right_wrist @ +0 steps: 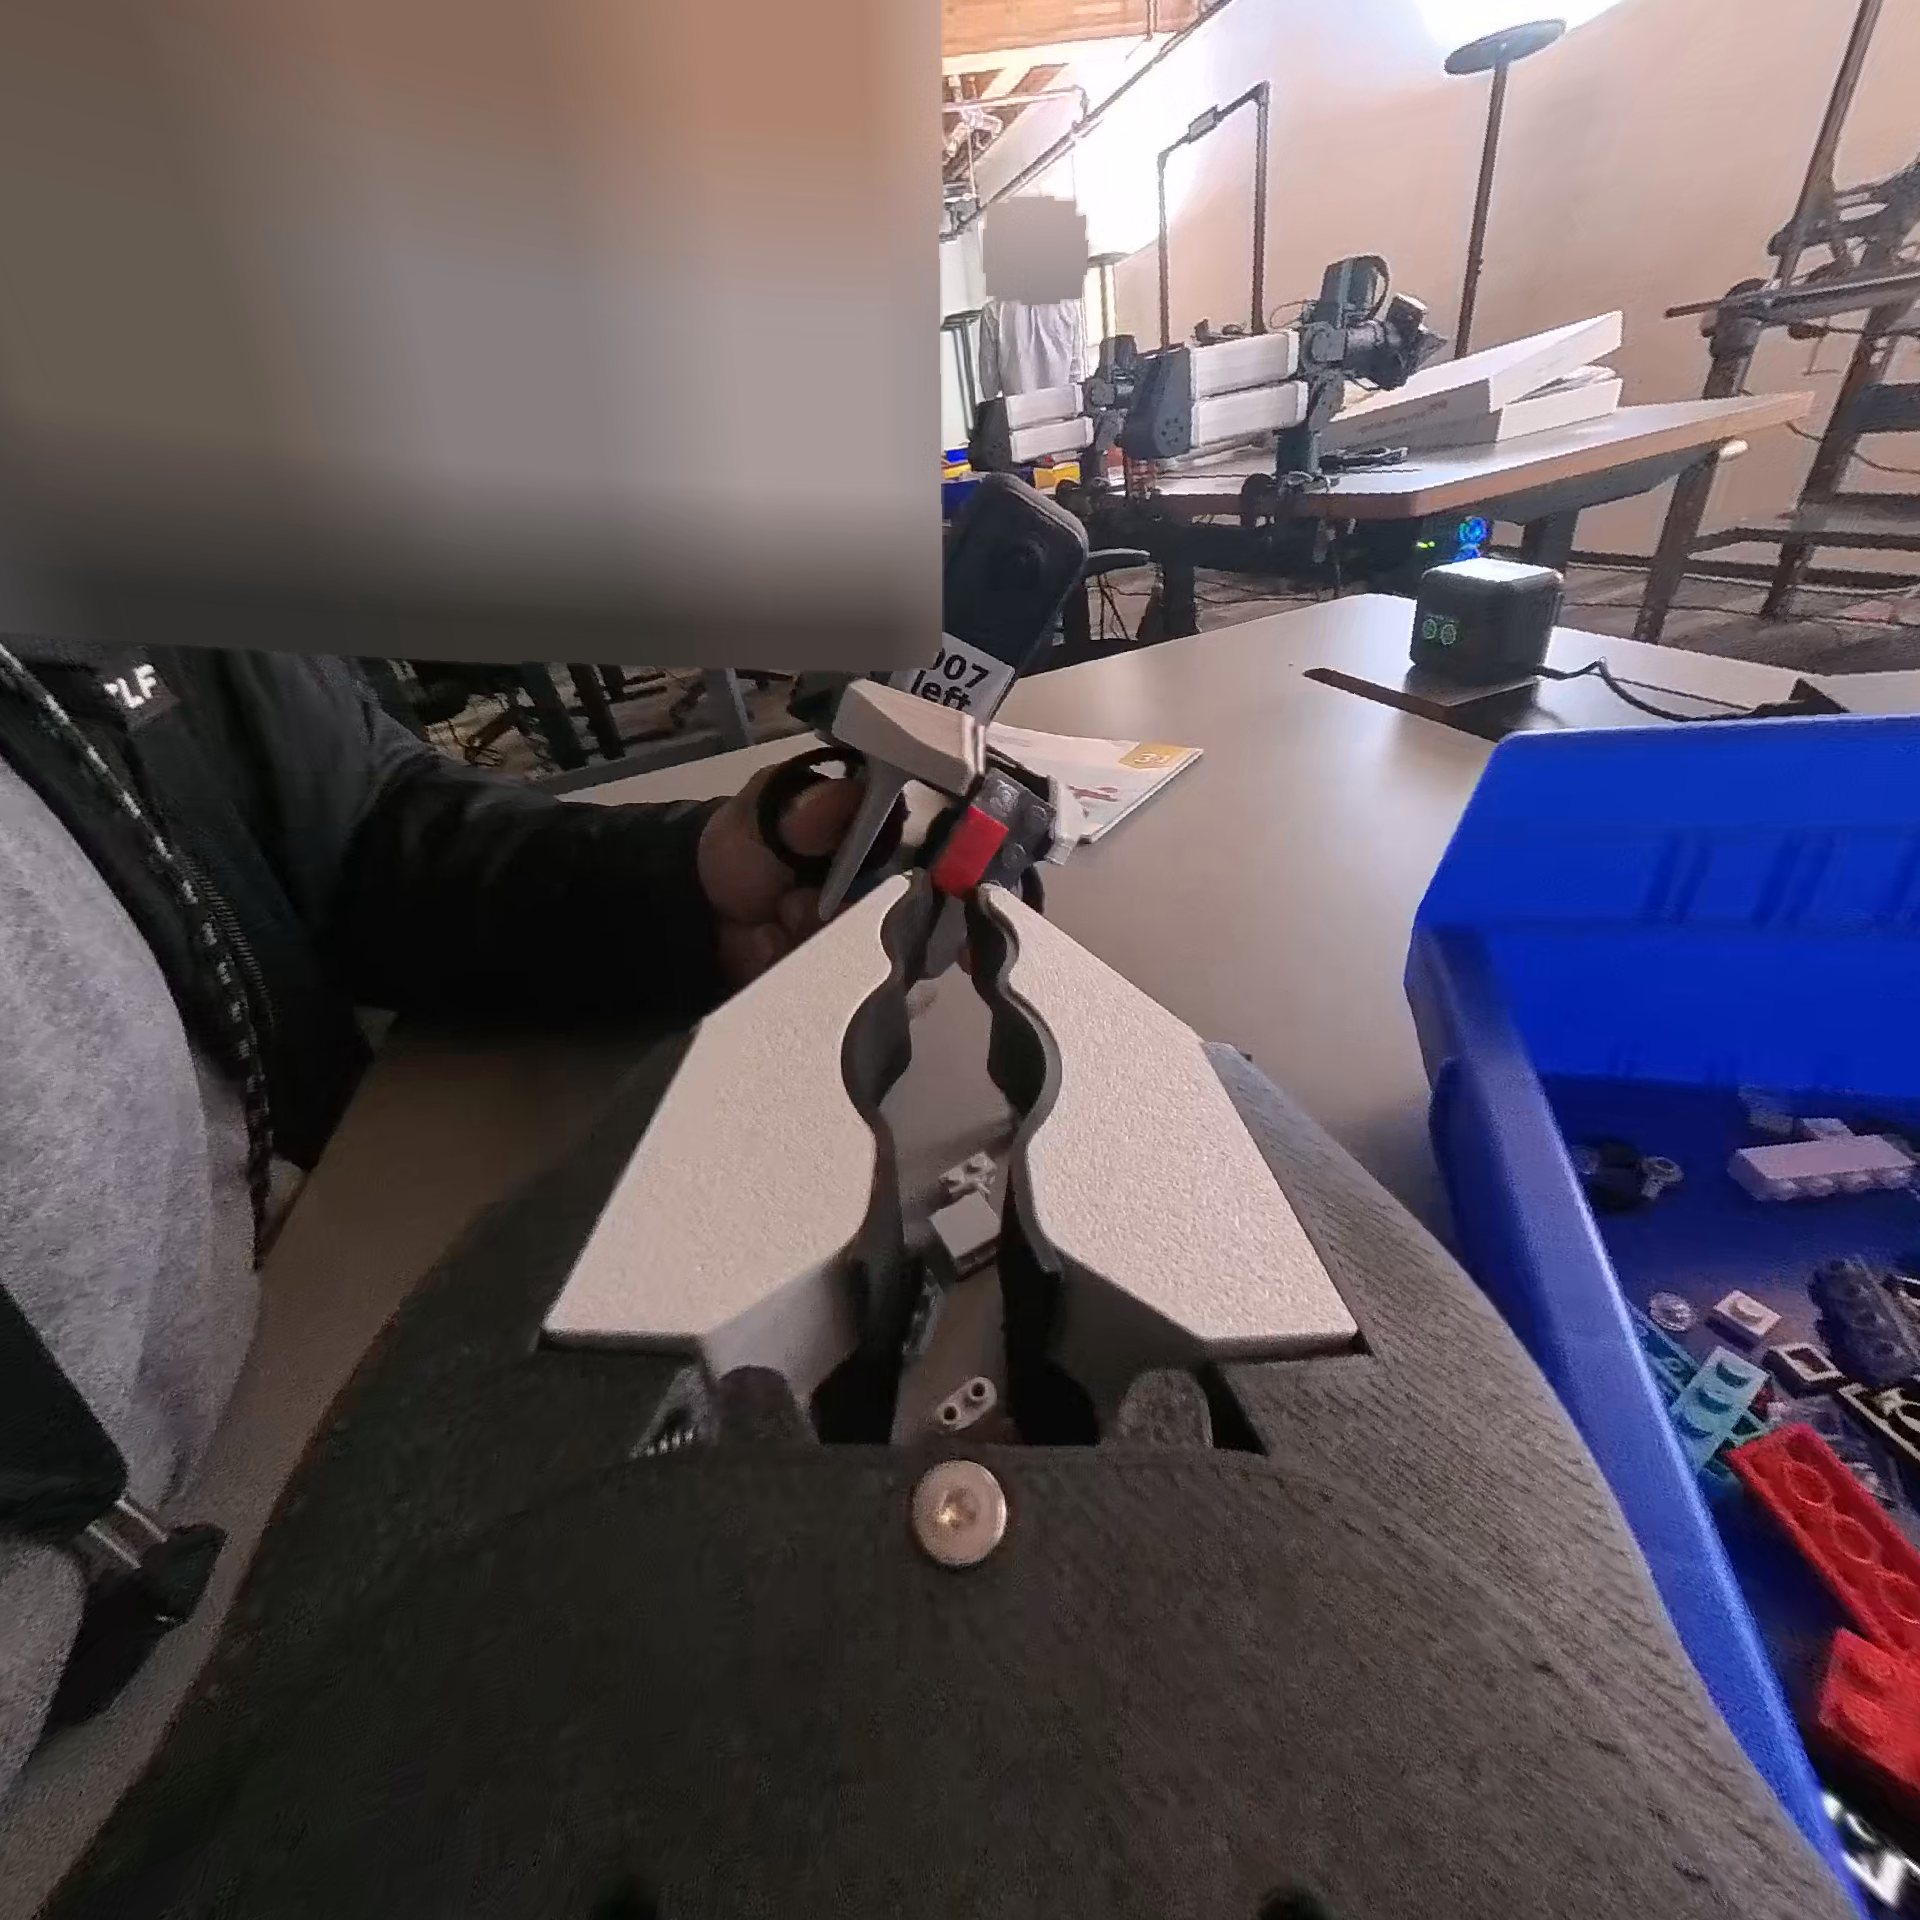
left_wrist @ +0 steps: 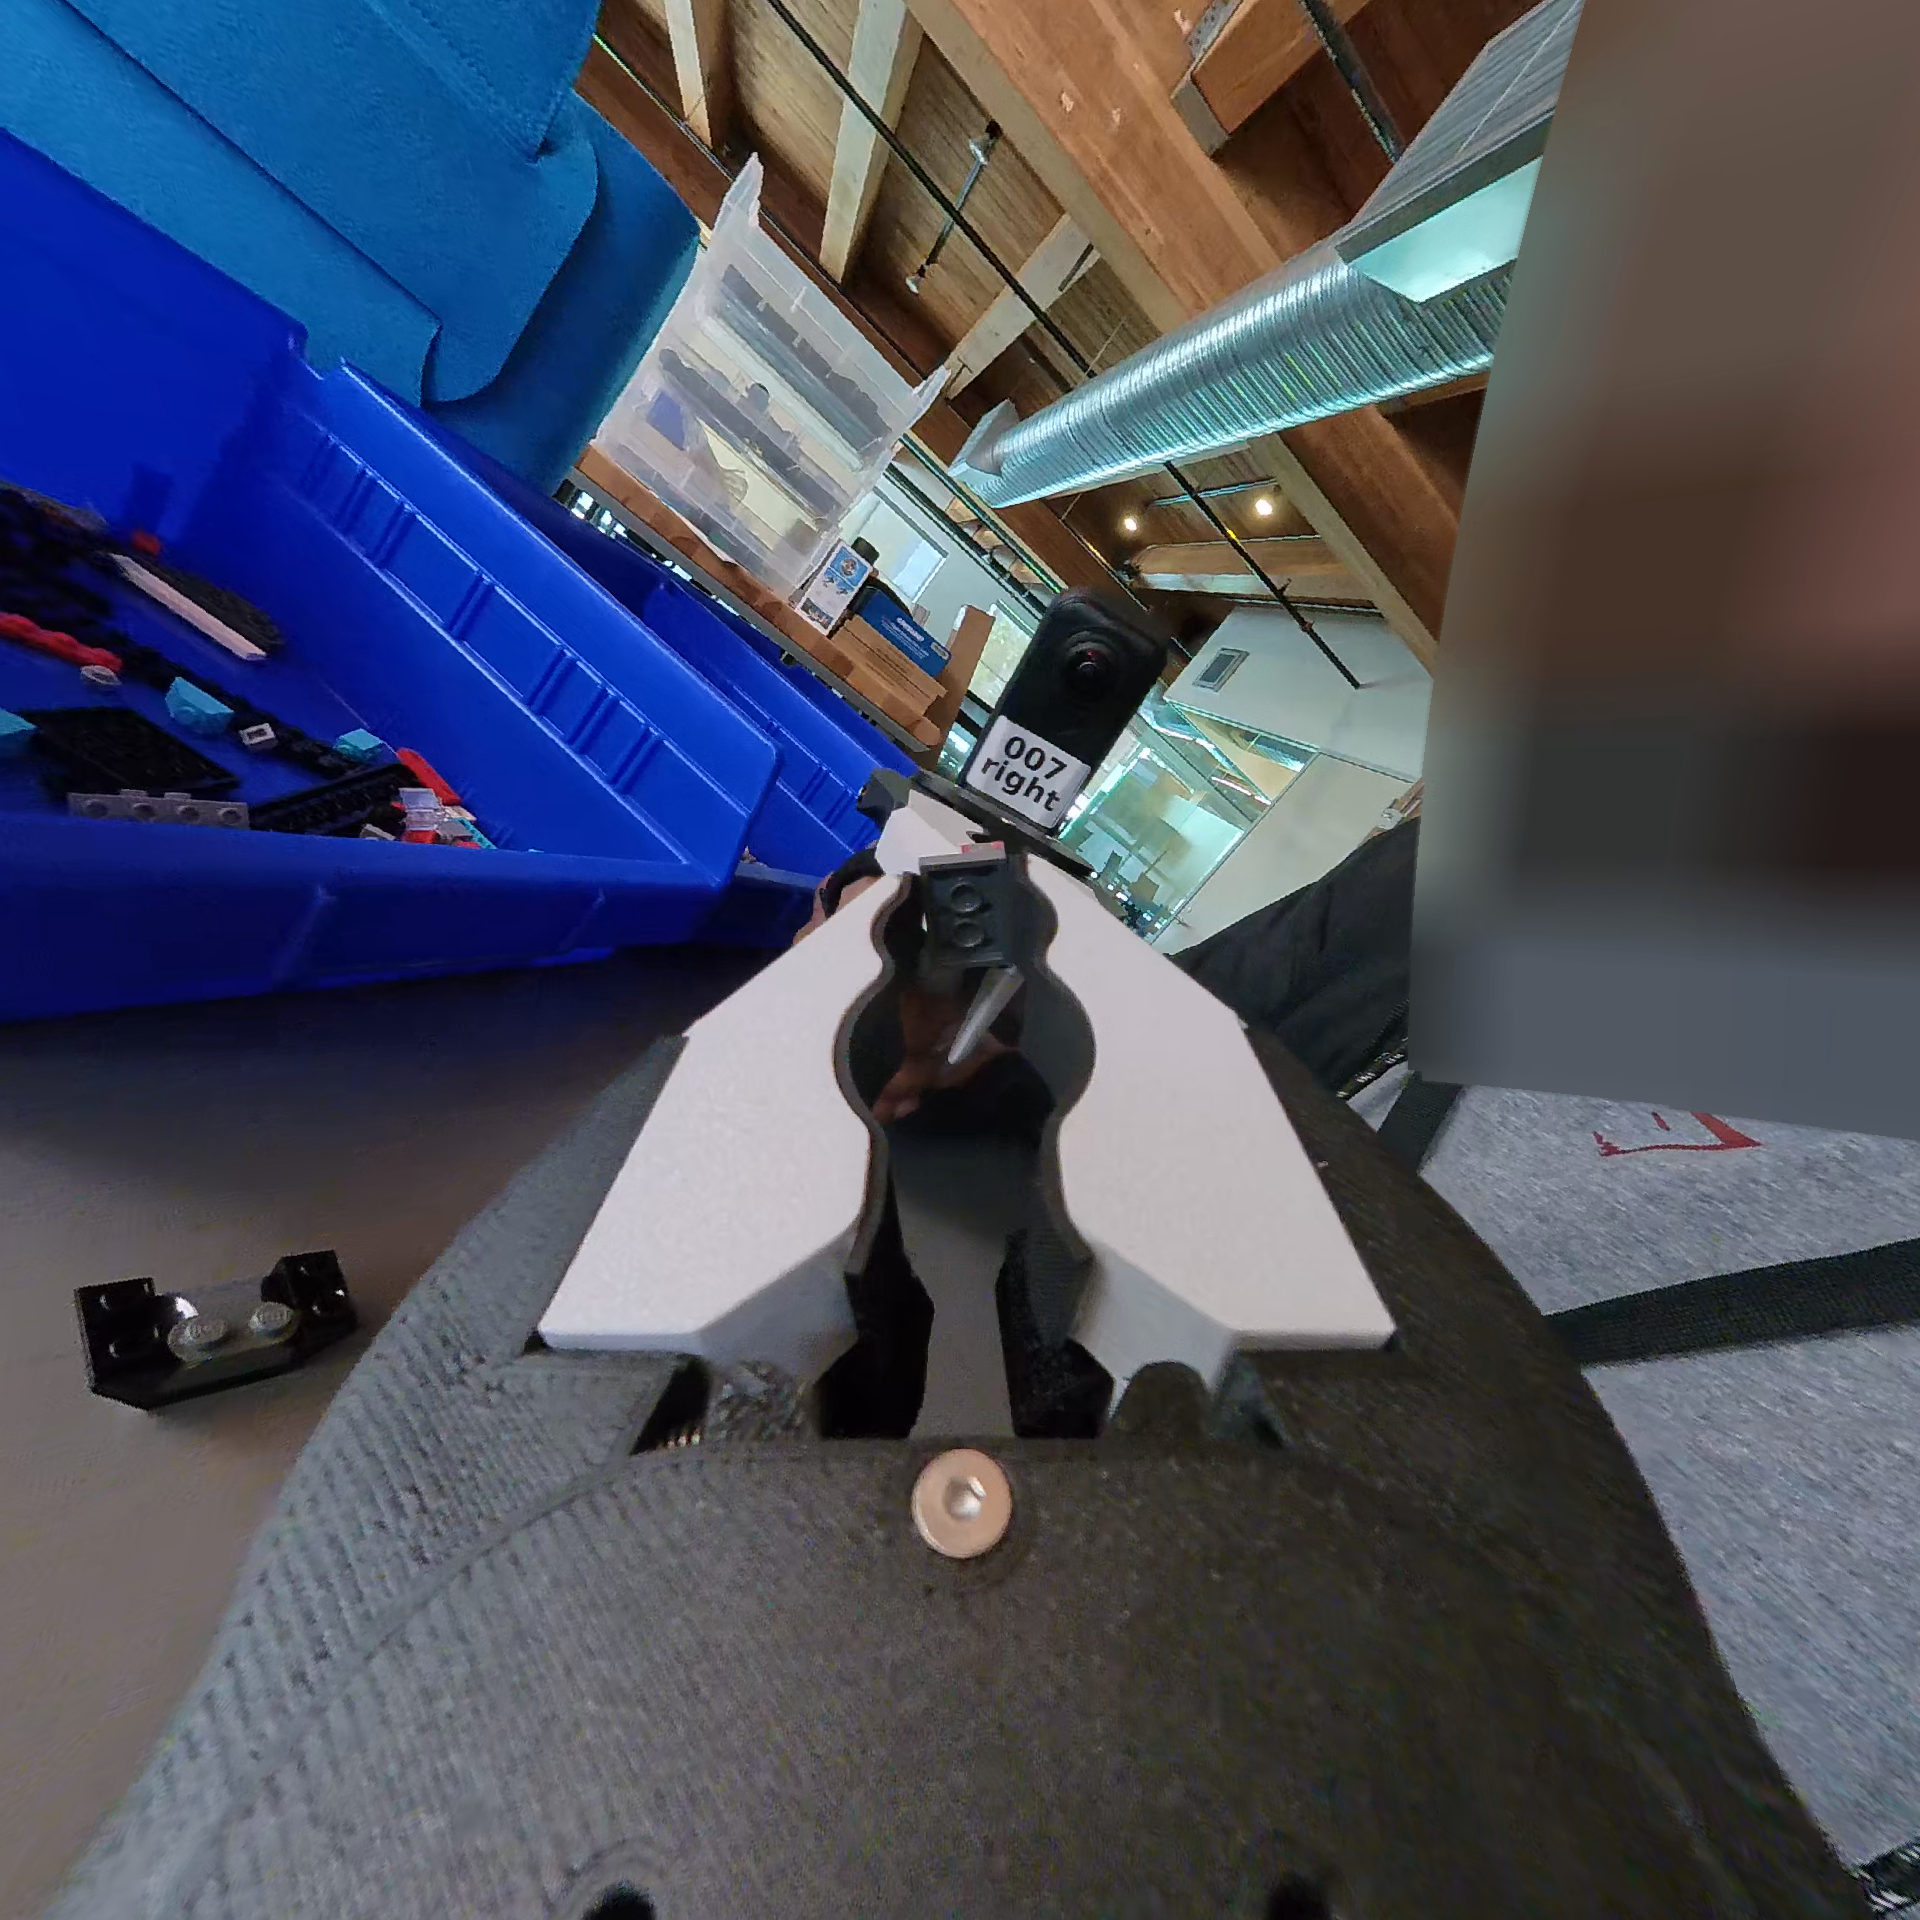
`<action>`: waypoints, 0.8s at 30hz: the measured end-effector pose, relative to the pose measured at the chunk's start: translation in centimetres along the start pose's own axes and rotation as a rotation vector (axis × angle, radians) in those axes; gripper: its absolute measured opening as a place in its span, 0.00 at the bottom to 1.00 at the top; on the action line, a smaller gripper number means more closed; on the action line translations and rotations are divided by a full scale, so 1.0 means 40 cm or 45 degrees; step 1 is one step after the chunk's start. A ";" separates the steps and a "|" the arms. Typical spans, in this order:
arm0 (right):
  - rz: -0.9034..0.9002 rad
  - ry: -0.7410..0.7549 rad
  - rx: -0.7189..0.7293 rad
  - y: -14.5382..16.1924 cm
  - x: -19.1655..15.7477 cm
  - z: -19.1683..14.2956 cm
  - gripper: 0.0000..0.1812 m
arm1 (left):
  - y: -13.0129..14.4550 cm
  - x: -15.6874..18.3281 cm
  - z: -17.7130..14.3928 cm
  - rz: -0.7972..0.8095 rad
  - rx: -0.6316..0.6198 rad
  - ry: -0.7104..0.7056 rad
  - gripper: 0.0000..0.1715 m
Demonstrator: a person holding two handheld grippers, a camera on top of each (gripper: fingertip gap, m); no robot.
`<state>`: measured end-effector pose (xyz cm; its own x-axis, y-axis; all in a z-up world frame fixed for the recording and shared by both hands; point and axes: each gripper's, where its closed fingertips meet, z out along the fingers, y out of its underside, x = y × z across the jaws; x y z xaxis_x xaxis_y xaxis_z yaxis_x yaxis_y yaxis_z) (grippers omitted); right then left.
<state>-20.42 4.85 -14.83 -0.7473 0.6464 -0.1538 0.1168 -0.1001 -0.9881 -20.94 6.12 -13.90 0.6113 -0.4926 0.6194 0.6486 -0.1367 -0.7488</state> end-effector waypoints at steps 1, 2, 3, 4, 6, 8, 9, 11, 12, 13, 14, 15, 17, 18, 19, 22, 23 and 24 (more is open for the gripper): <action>0.012 -0.010 0.005 0.000 -0.001 0.000 0.04 | 0.001 0.001 0.000 -0.002 -0.002 0.004 0.10; 0.026 -0.020 0.011 -0.001 -0.002 -0.001 0.04 | 0.000 0.001 0.000 -0.006 -0.002 0.009 0.10; 0.045 -0.032 0.016 -0.002 -0.003 -0.001 0.04 | 0.001 0.003 0.000 -0.012 -0.002 0.015 0.10; 0.068 -0.044 0.017 -0.001 -0.004 -0.001 0.04 | 0.001 0.003 0.000 -0.018 -0.004 0.018 0.10; 0.114 -0.067 0.024 -0.001 -0.005 -0.001 0.04 | 0.002 0.003 -0.001 -0.023 -0.007 0.024 0.10; 0.162 -0.091 0.030 0.000 -0.006 -0.001 0.04 | 0.003 0.003 -0.001 -0.032 -0.011 0.031 0.10; 0.186 -0.103 0.032 0.001 -0.007 -0.001 0.04 | 0.004 0.003 -0.002 -0.035 -0.012 0.034 0.10; 0.225 -0.115 0.041 -0.001 -0.005 -0.002 0.04 | 0.003 0.002 -0.003 -0.056 -0.009 0.040 0.10; 0.232 -0.116 0.042 -0.001 -0.004 -0.002 0.03 | 0.003 0.001 -0.004 -0.063 -0.009 0.041 0.10; 0.227 -0.112 0.041 -0.001 -0.003 -0.002 0.03 | 0.002 0.000 -0.004 -0.068 -0.009 0.039 0.10; 0.217 -0.103 0.037 0.000 -0.001 -0.002 0.03 | 0.002 -0.002 -0.005 -0.069 -0.013 0.034 0.10; 0.205 -0.091 0.029 0.002 0.002 -0.003 0.03 | 0.002 -0.005 -0.007 -0.064 -0.020 0.022 0.10; 0.173 -0.048 0.014 0.004 0.014 -0.005 0.00 | -0.006 -0.012 -0.015 -0.052 -0.018 -0.008 0.10; 0.156 -0.020 0.010 0.003 0.023 -0.009 0.00 | -0.015 -0.018 -0.022 -0.053 -0.012 -0.027 0.10; 0.137 0.006 -0.001 0.004 0.032 -0.013 0.00 | -0.022 -0.029 -0.031 -0.055 -0.014 -0.063 0.10; 0.077 0.125 -0.075 0.014 0.068 -0.023 0.01 | 0.000 -0.085 -0.056 -0.012 -0.171 -0.266 0.10; 0.068 0.165 -0.110 0.021 0.080 -0.025 0.02 | 0.024 -0.104 -0.063 0.011 -0.271 -0.340 0.10; 0.065 0.194 -0.156 0.030 0.088 -0.027 0.04 | 0.050 -0.123 -0.072 0.028 -0.376 -0.411 0.10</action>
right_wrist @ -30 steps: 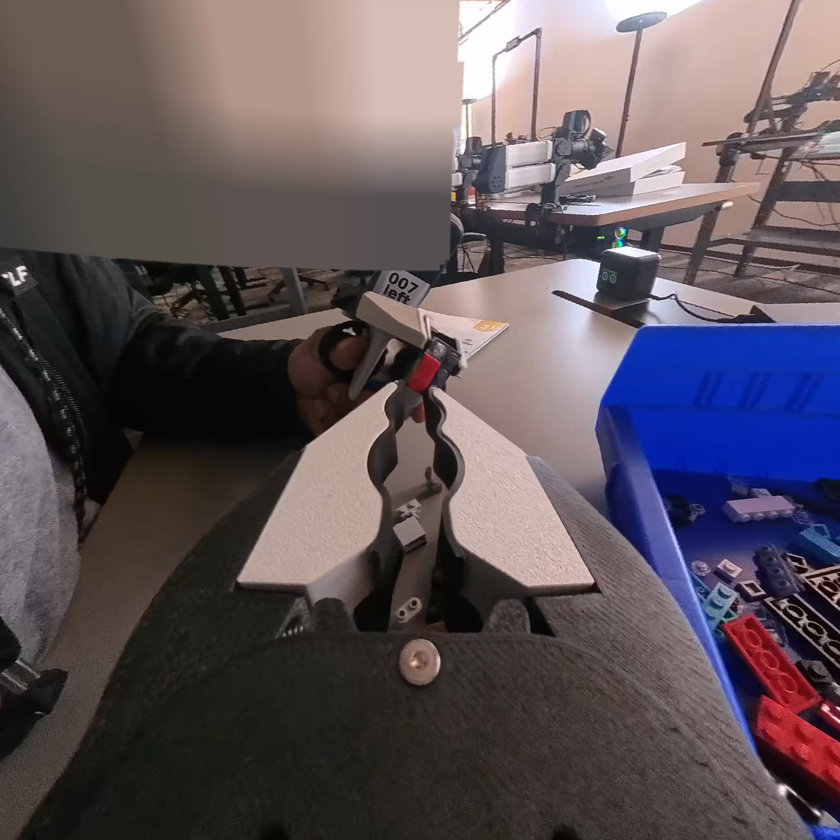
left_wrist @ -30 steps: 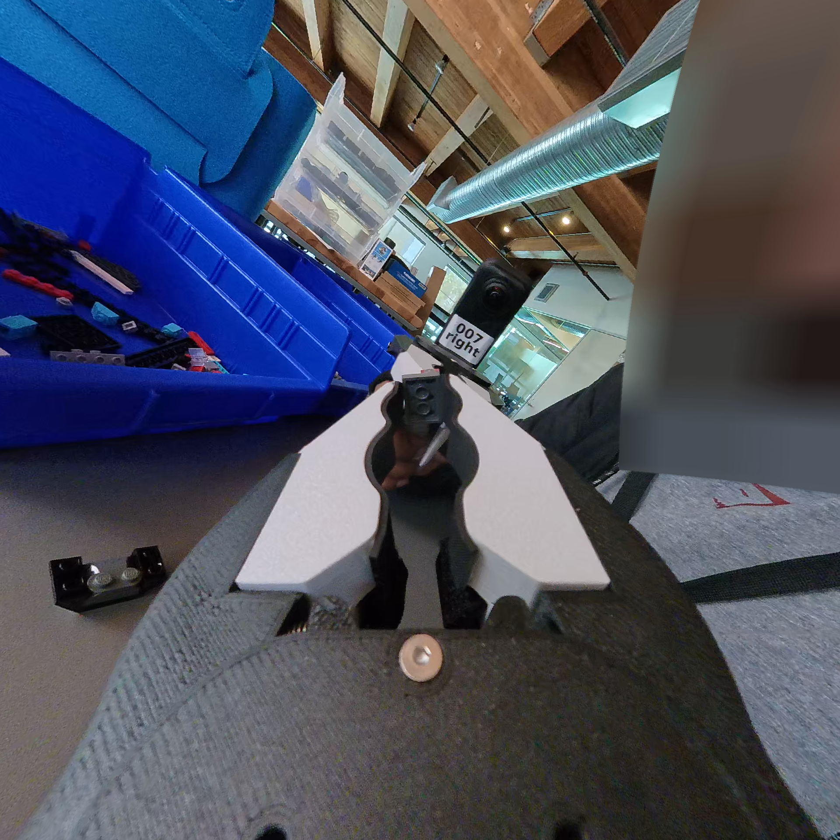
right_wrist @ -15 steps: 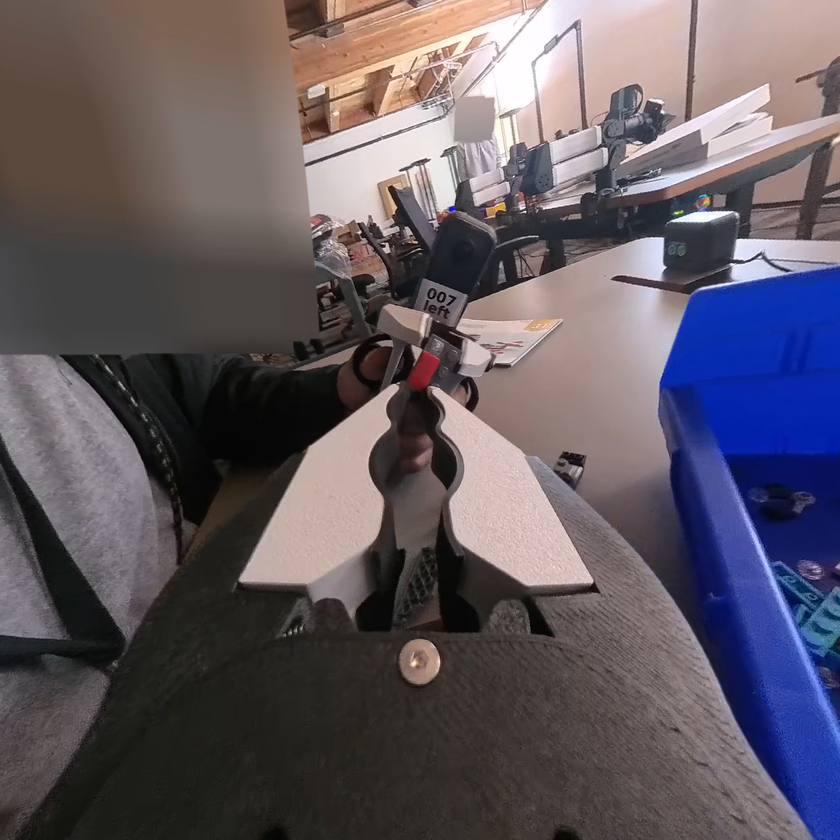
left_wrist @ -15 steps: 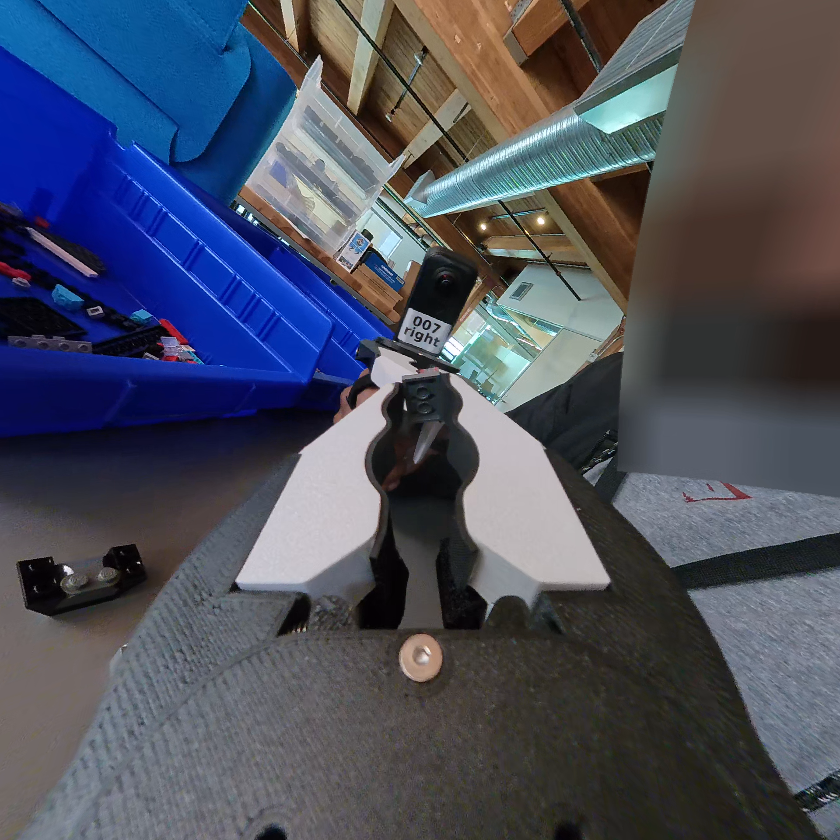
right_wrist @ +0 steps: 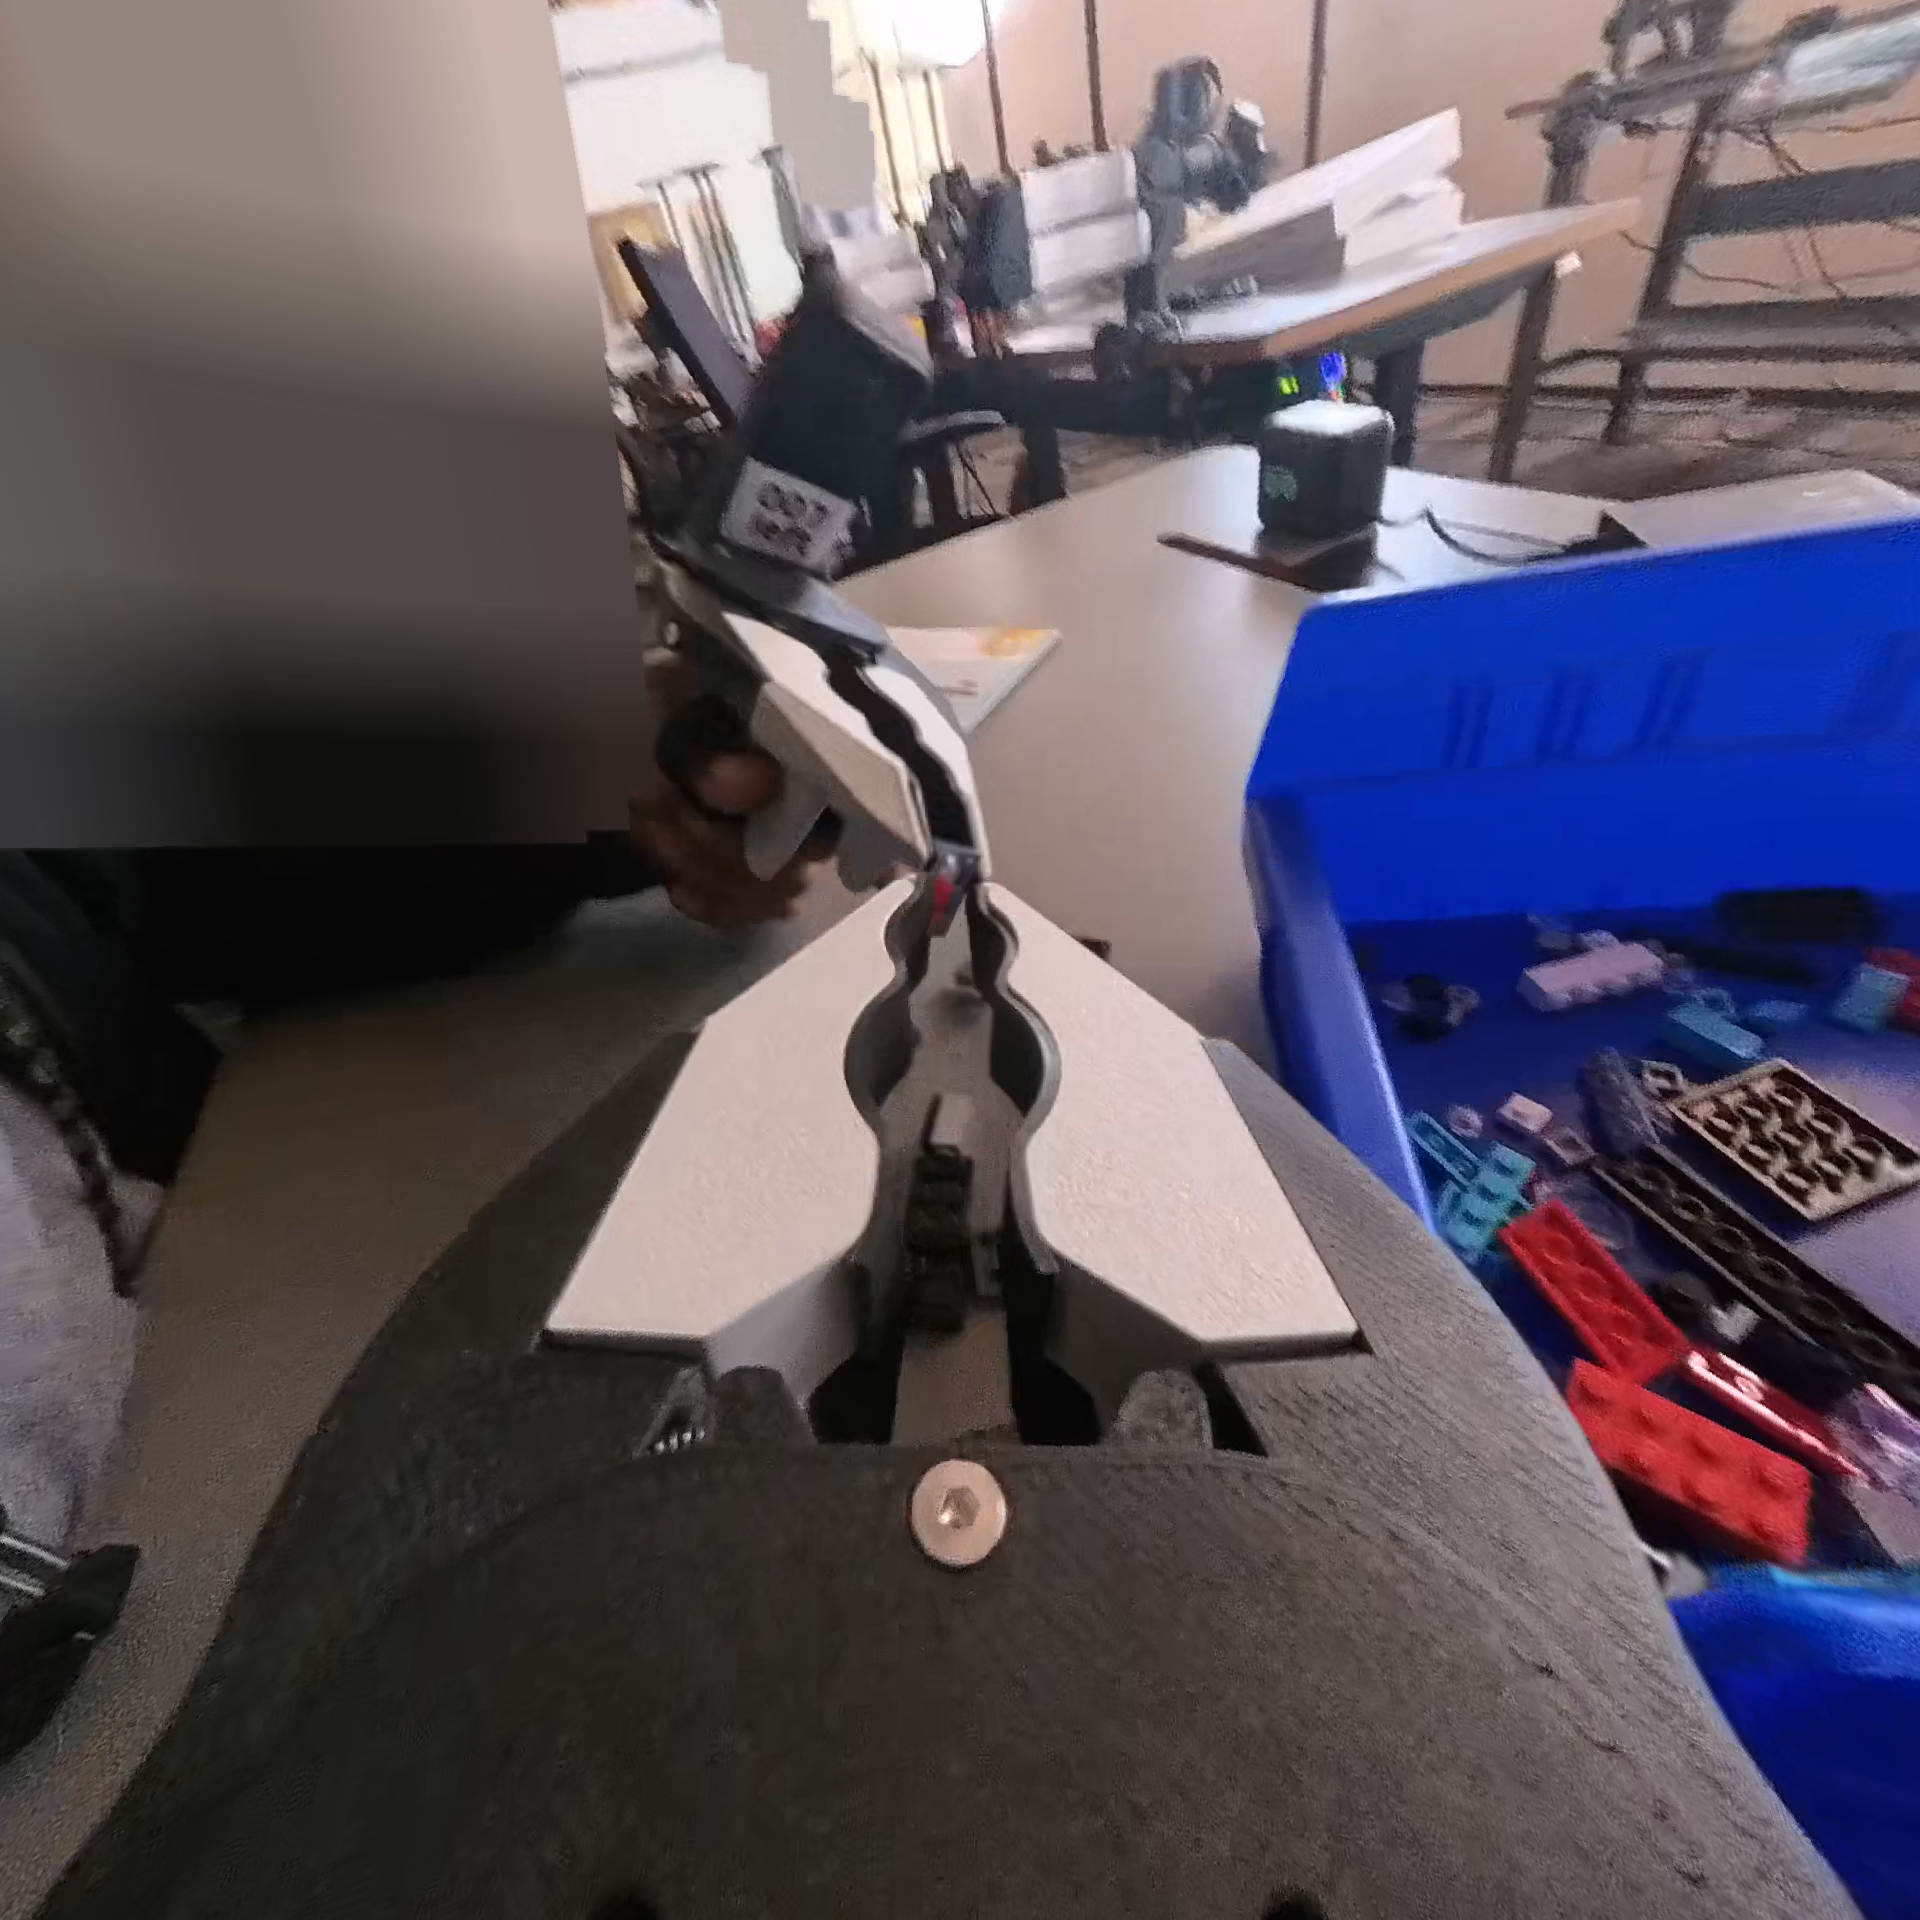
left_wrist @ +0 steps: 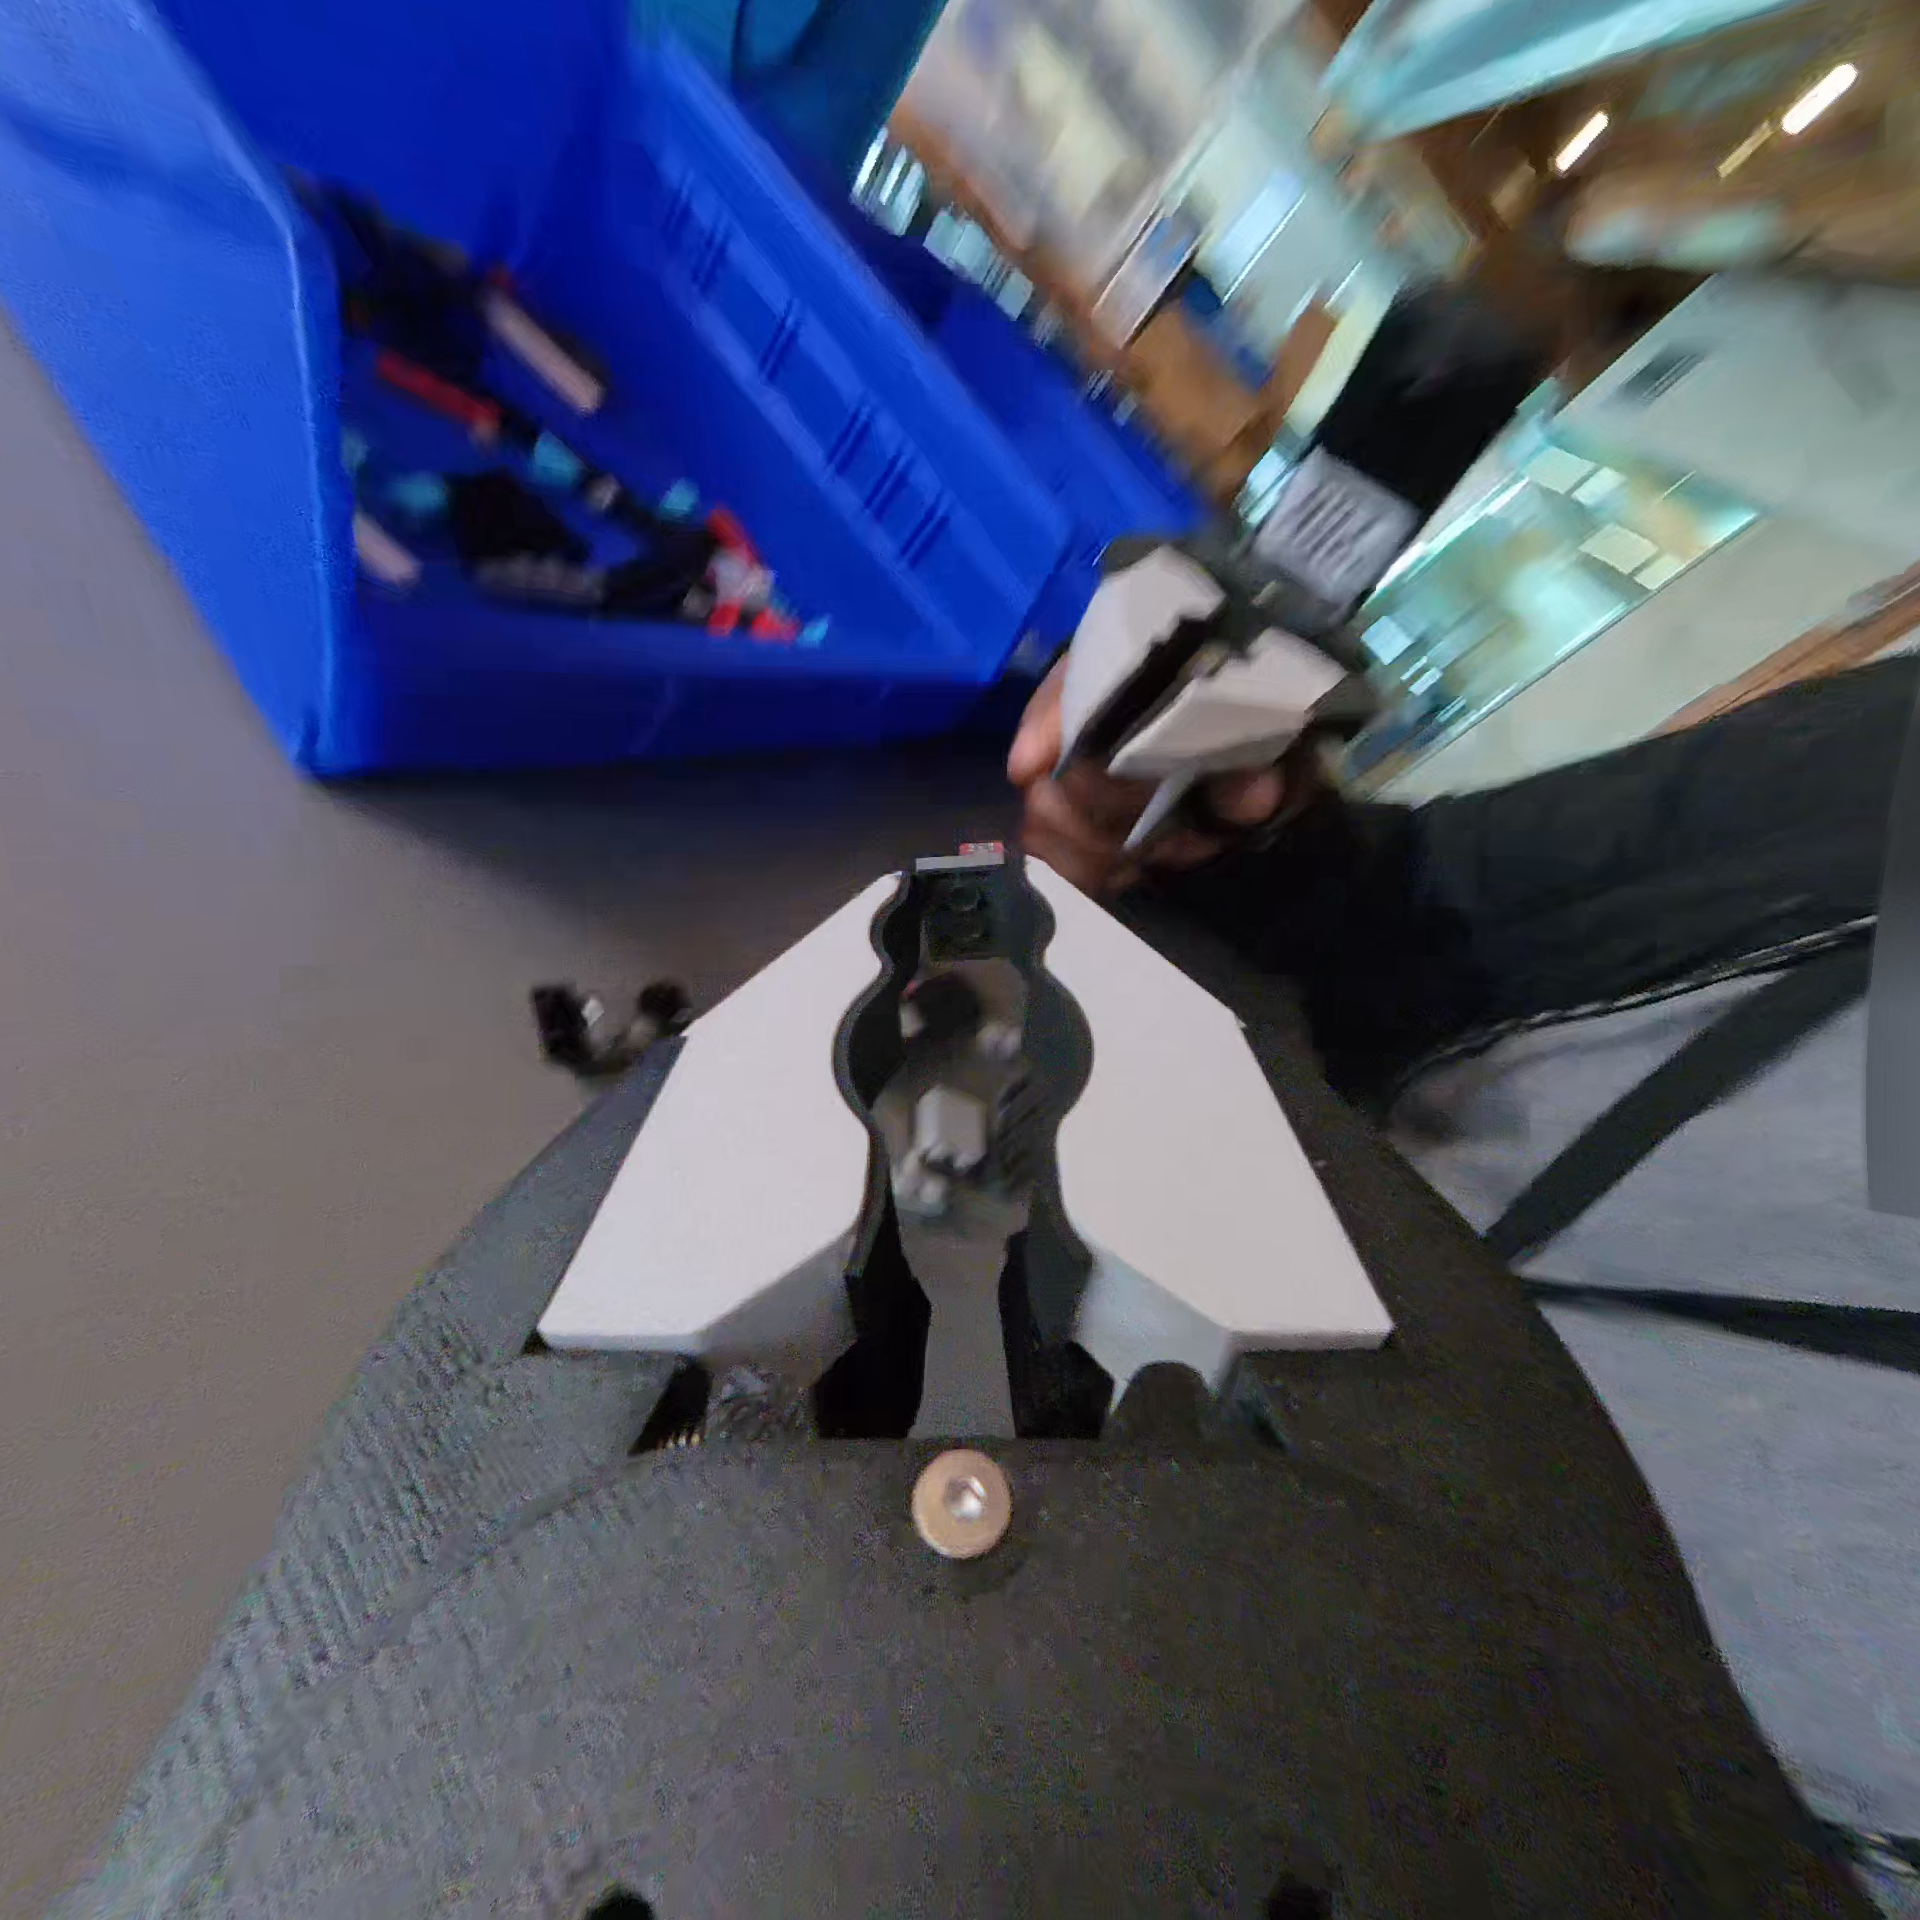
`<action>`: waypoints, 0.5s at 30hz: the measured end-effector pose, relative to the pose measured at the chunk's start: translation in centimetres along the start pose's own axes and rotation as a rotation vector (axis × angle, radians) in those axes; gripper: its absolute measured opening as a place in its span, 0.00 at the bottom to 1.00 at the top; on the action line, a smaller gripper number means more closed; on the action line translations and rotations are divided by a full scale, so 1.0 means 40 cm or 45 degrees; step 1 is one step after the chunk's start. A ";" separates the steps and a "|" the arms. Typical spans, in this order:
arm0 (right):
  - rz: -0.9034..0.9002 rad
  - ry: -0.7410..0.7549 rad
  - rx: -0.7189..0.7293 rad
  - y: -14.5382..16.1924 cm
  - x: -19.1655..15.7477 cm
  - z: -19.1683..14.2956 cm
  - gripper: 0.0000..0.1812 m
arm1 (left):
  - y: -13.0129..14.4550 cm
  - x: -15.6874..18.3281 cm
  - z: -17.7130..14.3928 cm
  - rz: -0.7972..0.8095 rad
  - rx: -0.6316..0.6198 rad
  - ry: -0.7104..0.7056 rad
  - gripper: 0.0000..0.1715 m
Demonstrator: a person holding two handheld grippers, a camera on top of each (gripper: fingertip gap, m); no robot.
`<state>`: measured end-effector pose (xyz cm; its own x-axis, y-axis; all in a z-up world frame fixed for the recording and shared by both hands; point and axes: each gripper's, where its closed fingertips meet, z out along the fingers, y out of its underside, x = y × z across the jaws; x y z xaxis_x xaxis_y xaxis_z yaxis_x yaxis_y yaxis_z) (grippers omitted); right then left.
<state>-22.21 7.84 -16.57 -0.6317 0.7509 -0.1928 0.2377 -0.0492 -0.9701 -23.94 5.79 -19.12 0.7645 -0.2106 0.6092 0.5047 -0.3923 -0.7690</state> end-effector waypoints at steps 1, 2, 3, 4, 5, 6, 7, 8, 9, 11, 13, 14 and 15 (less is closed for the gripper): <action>-0.001 0.026 -0.057 0.014 0.008 0.002 0.05 | 0.024 -0.019 0.003 0.027 -0.084 -0.076 0.10; -0.003 0.050 -0.119 0.031 0.015 0.003 0.06 | 0.040 -0.034 0.004 0.062 -0.139 -0.139 0.10; -0.009 0.072 -0.179 0.048 0.022 0.004 0.07 | 0.052 -0.045 0.006 0.090 -0.181 -0.186 0.10; -0.016 0.089 -0.236 0.066 0.028 0.005 0.07 | 0.063 -0.054 0.008 0.108 -0.216 -0.224 0.10; -0.022 0.097 -0.284 0.082 0.032 0.005 0.08 | 0.071 -0.061 0.009 0.123 -0.240 -0.254 0.10; -0.022 0.099 -0.324 0.097 0.035 0.005 0.08 | 0.078 -0.067 0.010 0.133 -0.260 -0.277 0.10; -0.016 0.093 -0.355 0.109 0.035 0.006 0.09 | 0.084 -0.072 0.011 0.135 -0.277 -0.294 0.10; -0.007 0.080 -0.386 0.121 0.032 0.007 0.09 | 0.088 -0.074 0.012 0.134 -0.288 -0.303 0.10; -0.001 0.067 -0.418 0.134 0.029 0.008 0.09 | 0.089 -0.076 0.012 0.136 -0.294 -0.312 0.10; -0.014 0.055 -0.481 0.159 0.023 0.011 0.11 | 0.099 -0.085 0.010 0.144 -0.327 -0.348 0.10; -0.045 0.046 -0.534 0.179 0.015 0.014 0.12 | 0.112 -0.090 0.011 0.156 -0.370 -0.374 0.10; -0.069 0.049 -0.552 0.185 0.013 0.016 0.12 | 0.118 -0.092 0.012 0.161 -0.389 -0.386 0.10; -0.090 0.049 -0.567 0.190 0.009 0.017 0.13 | 0.122 -0.095 0.013 0.169 -0.403 -0.400 0.10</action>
